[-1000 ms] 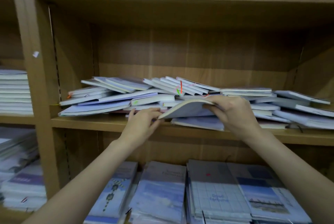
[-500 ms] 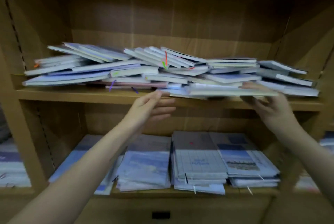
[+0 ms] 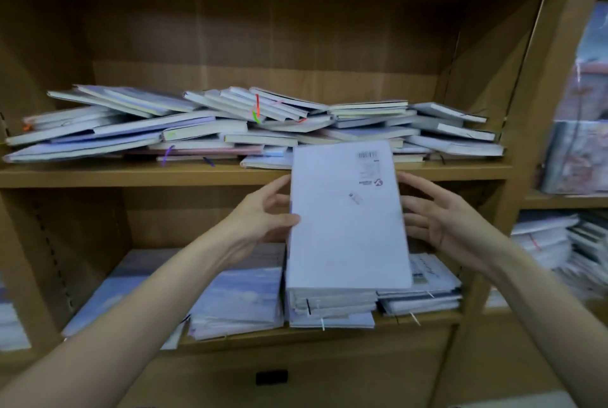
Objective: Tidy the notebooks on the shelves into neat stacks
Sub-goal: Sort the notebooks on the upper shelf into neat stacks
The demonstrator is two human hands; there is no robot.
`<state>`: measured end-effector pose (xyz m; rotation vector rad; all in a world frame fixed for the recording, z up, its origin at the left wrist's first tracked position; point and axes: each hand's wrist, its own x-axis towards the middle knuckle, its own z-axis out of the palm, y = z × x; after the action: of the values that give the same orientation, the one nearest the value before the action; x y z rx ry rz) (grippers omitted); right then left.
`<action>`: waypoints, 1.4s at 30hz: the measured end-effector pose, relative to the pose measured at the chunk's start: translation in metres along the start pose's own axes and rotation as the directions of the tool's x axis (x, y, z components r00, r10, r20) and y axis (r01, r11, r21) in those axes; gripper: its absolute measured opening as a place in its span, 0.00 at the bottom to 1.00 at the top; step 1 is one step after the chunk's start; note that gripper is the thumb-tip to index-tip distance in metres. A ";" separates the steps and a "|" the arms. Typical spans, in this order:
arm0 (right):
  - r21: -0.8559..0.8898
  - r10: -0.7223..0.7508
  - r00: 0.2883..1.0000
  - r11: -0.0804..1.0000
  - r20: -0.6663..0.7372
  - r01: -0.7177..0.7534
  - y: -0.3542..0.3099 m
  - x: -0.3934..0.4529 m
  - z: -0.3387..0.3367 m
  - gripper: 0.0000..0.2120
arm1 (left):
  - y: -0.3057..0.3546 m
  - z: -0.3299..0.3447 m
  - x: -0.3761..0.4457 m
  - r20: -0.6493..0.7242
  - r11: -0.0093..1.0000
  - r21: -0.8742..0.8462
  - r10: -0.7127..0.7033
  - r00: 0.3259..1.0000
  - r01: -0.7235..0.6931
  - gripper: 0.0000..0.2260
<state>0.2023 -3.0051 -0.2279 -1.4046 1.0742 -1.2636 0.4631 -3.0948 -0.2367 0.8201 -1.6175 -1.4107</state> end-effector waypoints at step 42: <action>-0.967 -0.574 0.795 0.248 -0.195 -0.057 -0.019 0.086 -0.159 0.10 | 0.069 0.106 0.199 0.368 -0.279 0.921 0.394 0.842 -0.272 0.46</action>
<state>0.0515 -3.0988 -0.1874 -2.2979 2.3572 -1.2990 0.2811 -3.2105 -0.1402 0.9770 -2.4786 0.7698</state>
